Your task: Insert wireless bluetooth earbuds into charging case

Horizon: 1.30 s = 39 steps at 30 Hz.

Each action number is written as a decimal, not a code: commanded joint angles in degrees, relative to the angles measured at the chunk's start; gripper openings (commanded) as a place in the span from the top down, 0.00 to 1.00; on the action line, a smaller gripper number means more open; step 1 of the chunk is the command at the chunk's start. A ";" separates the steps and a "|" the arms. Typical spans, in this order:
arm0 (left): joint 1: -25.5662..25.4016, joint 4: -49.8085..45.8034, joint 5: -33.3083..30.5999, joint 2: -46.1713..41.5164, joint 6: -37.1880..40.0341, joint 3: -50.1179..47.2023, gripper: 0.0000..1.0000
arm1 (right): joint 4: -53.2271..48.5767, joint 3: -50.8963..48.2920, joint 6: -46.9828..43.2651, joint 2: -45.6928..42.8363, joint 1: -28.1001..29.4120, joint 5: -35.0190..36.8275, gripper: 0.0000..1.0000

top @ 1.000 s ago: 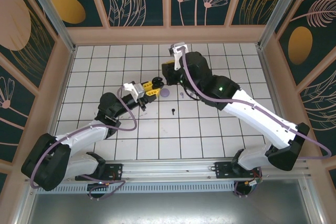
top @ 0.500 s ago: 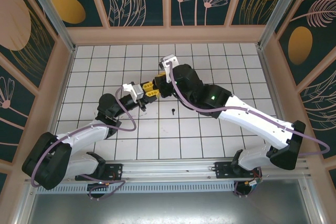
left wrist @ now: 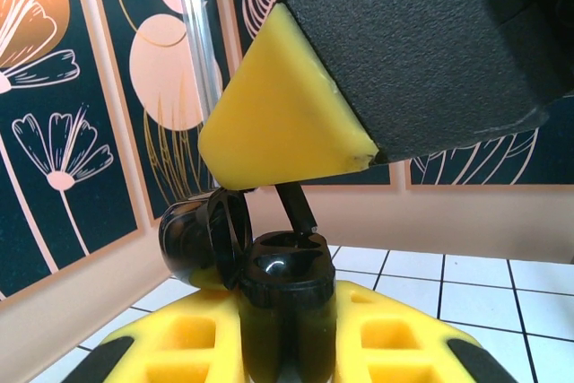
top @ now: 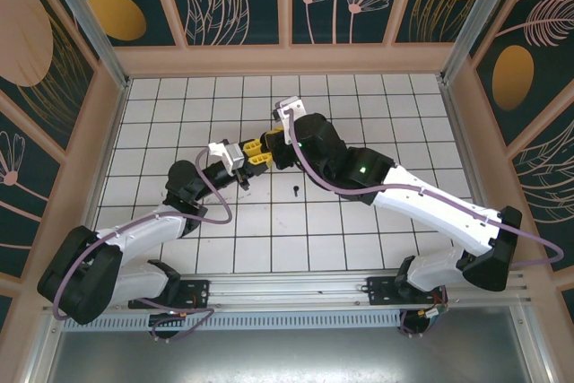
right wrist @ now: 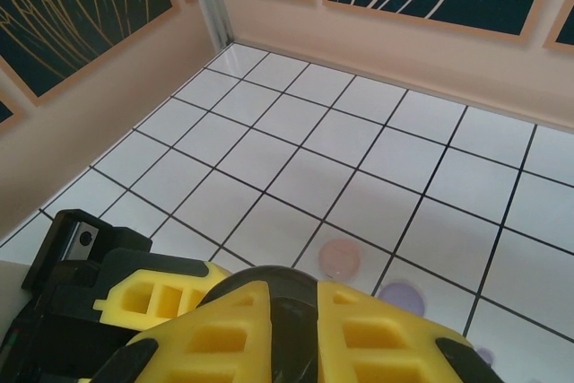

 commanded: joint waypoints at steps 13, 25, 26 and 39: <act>-0.49 2.27 1.01 -1.28 -2.53 2.18 1.00 | 1.44 -1.20 1.20 -0.59 1.81 1.04 0.87; -0.49 1.49 1.39 -2.21 -2.60 2.88 1.00 | 0.12 -3.46 0.78 -0.93 2.18 3.98 0.88; -0.49 1.29 1.36 -2.23 -2.48 2.90 1.00 | 0.05 -3.47 0.69 -0.94 2.31 4.07 0.88; -0.49 0.62 1.19 -2.04 -2.78 3.64 1.00 | -2.26 -2.57 -3.85 1.64 5.40 0.01 0.88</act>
